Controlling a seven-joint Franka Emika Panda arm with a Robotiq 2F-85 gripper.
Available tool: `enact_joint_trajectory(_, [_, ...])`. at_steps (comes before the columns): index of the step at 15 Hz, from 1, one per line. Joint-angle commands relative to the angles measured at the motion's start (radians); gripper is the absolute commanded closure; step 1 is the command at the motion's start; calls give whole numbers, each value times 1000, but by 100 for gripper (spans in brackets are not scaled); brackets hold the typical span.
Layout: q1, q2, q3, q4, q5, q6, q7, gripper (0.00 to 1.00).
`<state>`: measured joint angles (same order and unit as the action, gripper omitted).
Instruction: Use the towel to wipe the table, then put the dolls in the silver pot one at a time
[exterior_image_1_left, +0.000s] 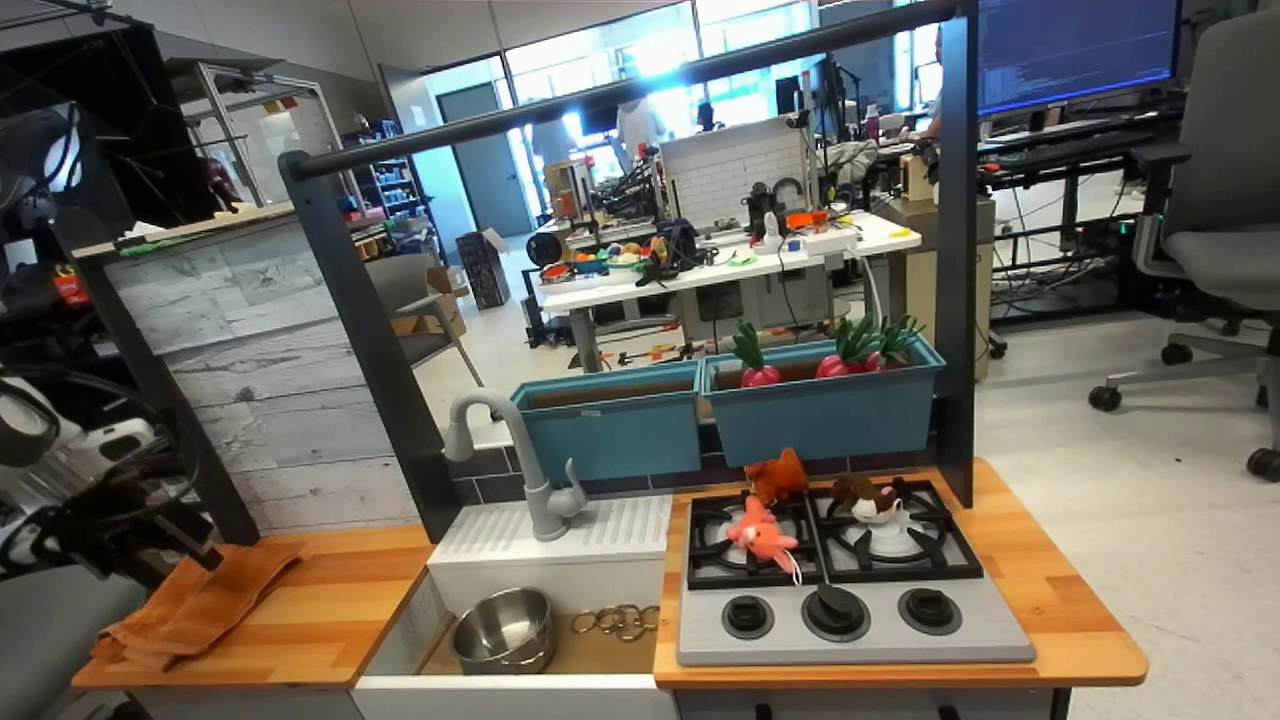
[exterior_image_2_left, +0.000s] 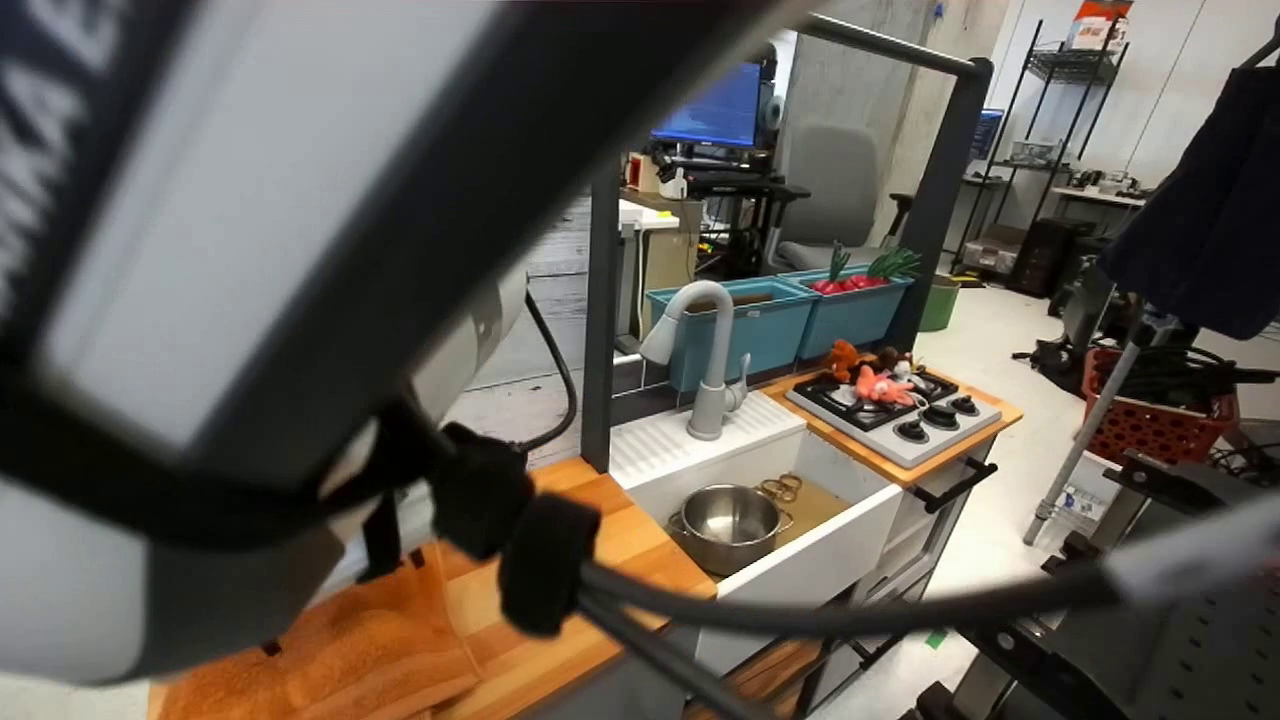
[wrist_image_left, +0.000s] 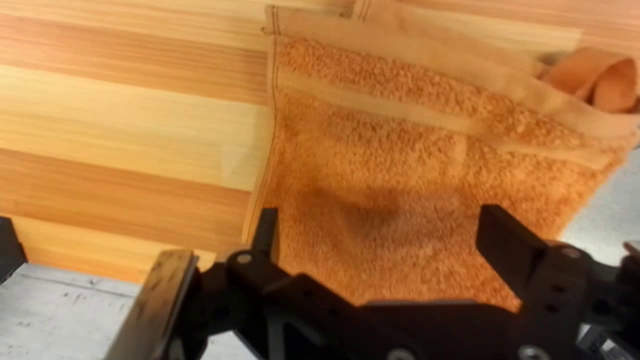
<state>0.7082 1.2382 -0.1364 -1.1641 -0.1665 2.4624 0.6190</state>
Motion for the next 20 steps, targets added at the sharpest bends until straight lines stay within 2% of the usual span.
enact_joint_trajectory(1, [-17, -237, 25, -239, 13, -2, -39, 0])
enact_joint_trajectory(2, [-34, -291, 39, -282, 23, -16, -67, 0])
enact_joint_trajectory(3, [-7, -149, 6, -127, 5, -4, -17, 0])
enact_joint_trajectory(5, [-18, -188, 16, -147, -4, -12, -17, 0])
enact_joint_trajectory(10, [-16, -155, 26, -153, -2, -35, -38, 0])
enact_joint_trajectory(13, [-30, -222, 29, -256, 6, -37, -92, 0])
enact_joint_trajectory(14, [-45, -253, 36, -295, 14, -42, -115, 0])
enact_joint_trajectory(17, [-152, -370, 78, -445, 87, 4, -199, 0])
enact_joint_trajectory(20, [-305, -455, 146, -551, 165, 39, -240, 0])
